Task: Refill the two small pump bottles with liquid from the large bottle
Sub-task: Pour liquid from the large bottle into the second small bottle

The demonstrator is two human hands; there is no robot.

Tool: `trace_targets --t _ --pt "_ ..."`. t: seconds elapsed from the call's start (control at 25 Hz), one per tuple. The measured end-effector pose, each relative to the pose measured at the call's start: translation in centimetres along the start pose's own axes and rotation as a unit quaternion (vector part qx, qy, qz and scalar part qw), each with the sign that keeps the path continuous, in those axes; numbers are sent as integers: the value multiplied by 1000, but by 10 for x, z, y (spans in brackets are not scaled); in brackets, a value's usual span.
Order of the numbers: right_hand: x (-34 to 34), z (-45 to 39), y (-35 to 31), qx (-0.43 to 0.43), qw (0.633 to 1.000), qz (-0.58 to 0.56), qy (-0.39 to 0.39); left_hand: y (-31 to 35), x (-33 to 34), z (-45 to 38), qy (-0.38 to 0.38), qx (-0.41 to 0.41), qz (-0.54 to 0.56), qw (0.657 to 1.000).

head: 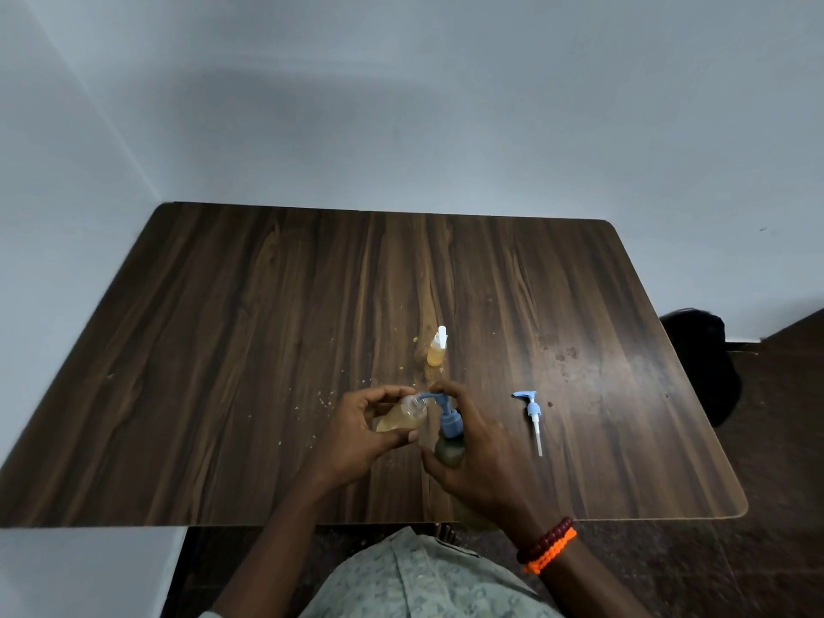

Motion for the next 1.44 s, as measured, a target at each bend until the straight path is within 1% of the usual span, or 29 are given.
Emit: trace_targets --t 0.24,0.44,0.64,0.8,0.92,1.16,1.28,1.44 --pt "-1 -1 -5 -1 1000 -12 -1 -2 4 2 -5 2 -4 1000" --pt "-1 2 -3 -5 999 29 -15 1 0 0 4 10 1 1000" --pt "-2 1 -5 3 1000 14 -24 -2 6 3 -9 1 -6 1000" --pt "-2 3 -5 -2 999 29 -27 -3 2 1 3 1 -2 1000" --pt "-3 4 -6 -4 999 38 -22 -2 1 1 6 -1 1 1000" --pt "-2 -1 -5 3 1000 11 0 -5 5 3 -2 -9 -1 1000" --pt "-1 2 -5 -6 999 32 -6 -1 1 2 7 -2 1 1000" --pt "-4 1 -5 0 1000 18 -1 -2 3 3 -2 -8 -7 1000"
Point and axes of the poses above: each hand's wrist, its own z-axis away from the middle knuckle, its own x-axis out of the palm, y = z × x, the point moved 9 cm from there along -z, towards the middle knuckle, and after that the axes turned 5 degrees about y, right-handed, at the moved point
